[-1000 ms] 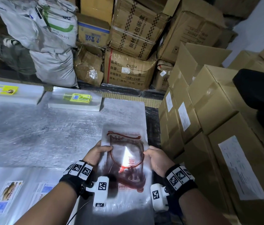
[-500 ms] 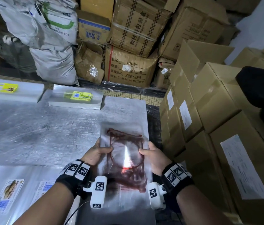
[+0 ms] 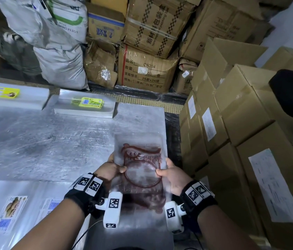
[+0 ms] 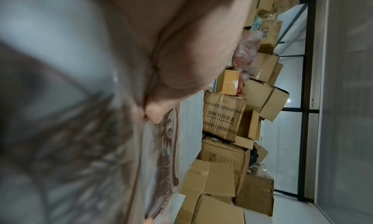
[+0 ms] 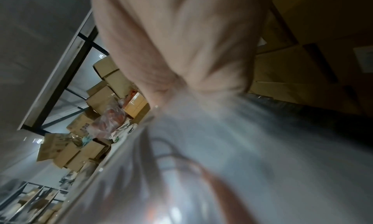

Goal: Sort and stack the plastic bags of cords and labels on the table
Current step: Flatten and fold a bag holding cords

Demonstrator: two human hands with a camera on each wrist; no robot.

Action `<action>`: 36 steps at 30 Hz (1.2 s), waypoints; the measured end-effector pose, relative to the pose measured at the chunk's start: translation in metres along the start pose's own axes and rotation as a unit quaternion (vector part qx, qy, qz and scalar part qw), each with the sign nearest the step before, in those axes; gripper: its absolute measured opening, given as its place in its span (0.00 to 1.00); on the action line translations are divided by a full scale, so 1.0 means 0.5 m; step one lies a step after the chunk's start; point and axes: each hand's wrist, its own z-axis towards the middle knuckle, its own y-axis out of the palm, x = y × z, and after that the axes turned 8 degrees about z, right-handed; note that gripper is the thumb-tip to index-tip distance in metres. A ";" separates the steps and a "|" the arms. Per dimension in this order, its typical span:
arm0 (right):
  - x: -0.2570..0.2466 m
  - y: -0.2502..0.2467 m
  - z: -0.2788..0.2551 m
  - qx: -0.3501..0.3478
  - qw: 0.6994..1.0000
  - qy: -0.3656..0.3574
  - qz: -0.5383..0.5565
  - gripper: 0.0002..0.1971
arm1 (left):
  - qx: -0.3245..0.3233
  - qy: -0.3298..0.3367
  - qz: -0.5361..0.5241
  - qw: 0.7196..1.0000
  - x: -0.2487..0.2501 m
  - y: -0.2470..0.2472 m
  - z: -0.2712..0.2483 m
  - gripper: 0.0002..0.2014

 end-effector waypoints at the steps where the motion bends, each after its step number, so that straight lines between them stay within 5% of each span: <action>1: 0.002 0.001 0.000 0.002 1.000 -0.001 0.010 0.28 | 0.017 -0.001 -0.005 1.000 -0.001 0.000 -0.003 0.29; 5: 0.016 -0.006 -0.002 0.011 1.000 -0.026 -0.012 0.30 | -0.081 -0.059 -0.019 0.995 -0.002 -0.011 -0.038 0.19; 7: 0.020 -0.006 -0.005 0.018 0.999 -0.033 -0.024 0.32 | -0.111 -0.048 -0.018 0.992 -0.012 -0.021 -0.050 0.27; 10: 0.022 -0.008 -0.004 0.028 0.997 -0.047 -0.050 0.33 | -0.045 0.008 0.062 0.997 -0.038 -0.031 -0.043 0.43; 15: 0.004 -0.013 -0.009 0.032 0.997 0.007 -0.074 0.26 | -0.034 0.034 0.066 0.997 -0.051 -0.034 -0.034 0.44; 20: -0.018 -0.026 -0.035 0.009 0.989 0.128 -0.072 0.32 | -0.039 0.020 0.054 0.998 -0.050 -0.030 -0.048 0.43; 25: -0.012 -0.027 -0.054 0.007 0.995 0.078 -0.066 0.40 | -0.033 0.007 0.039 0.999 -0.043 -0.025 -0.054 0.35; 28: -0.016 -0.022 -0.070 -0.020 0.993 0.080 -0.083 0.49 | -0.021 0.003 0.030 0.999 -0.040 -0.024 -0.061 0.38; 31: -0.001 -0.038 -0.056 -0.010 0.996 0.042 -0.072 0.45 | -0.026 0.006 0.030 0.999 -0.033 -0.017 -0.070 0.35; 33: 0.007 -0.034 -0.055 0.000 0.996 0.022 -0.089 0.54 | -0.027 0.013 0.058 0.998 -0.031 -0.013 -0.077 0.38; 36: -0.002 -0.009 -0.090 0.018 0.994 0.013 -0.104 0.34 | -0.006 0.007 0.070 0.998 -0.039 -0.008 -0.083 0.43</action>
